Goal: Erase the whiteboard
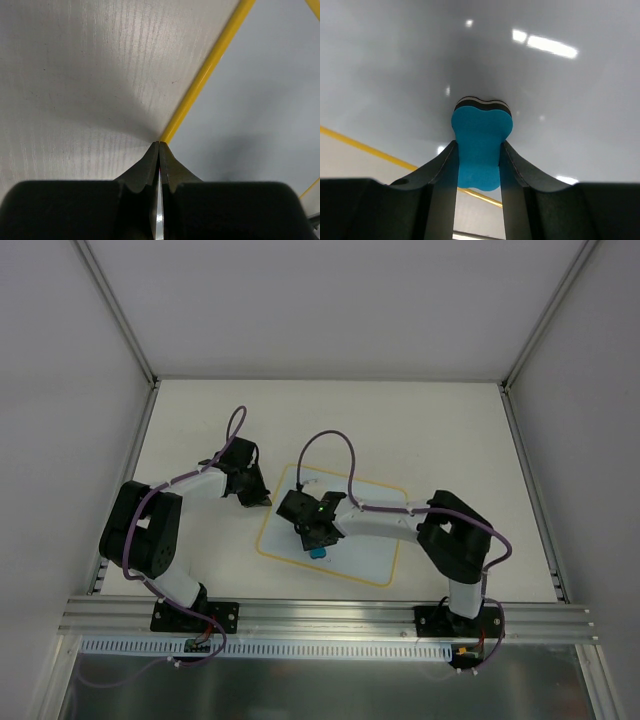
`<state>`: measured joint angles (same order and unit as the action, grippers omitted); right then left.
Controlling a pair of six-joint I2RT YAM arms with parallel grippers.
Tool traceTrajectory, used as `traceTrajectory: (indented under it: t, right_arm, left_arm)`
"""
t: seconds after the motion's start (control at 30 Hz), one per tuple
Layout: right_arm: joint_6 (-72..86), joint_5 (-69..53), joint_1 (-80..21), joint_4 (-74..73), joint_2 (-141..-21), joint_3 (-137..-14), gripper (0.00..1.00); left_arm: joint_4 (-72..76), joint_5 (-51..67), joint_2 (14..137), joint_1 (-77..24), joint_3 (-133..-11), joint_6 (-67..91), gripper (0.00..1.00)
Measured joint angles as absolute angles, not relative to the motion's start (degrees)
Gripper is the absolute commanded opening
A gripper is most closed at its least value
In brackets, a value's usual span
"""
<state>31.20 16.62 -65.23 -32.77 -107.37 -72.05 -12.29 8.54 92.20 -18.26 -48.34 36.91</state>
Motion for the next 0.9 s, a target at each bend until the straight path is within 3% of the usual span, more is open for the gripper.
traceTrajectory:
  t: [0.3,0.43,0.7,0.9]
  right_arm:
    - [29.71,13.43,-67.09,-28.51,-110.0,-74.83,0.0]
    - [33.1,15.68,-66.57,-26.5,-106.0,-69.21,0.0]
    - [45.32,23.27,-64.29,-35.99,-93.17,-55.09,0.0]
    - [48.25,25.04,-64.36,-39.46,-92.05,-53.95,0.0]
  left_arm:
    - [-12.29,8.54,92.2,-18.26,-48.34,36.95,0.0]
    - [-12.4,8.97,92.2,-18.28,-48.34,37.01,0.0]
    - [-13.08,10.04,92.2,-18.31,-48.31,37.21,0.0]
    - [-13.23,10.11,92.23,-18.31,-48.29,37.5,0.0]
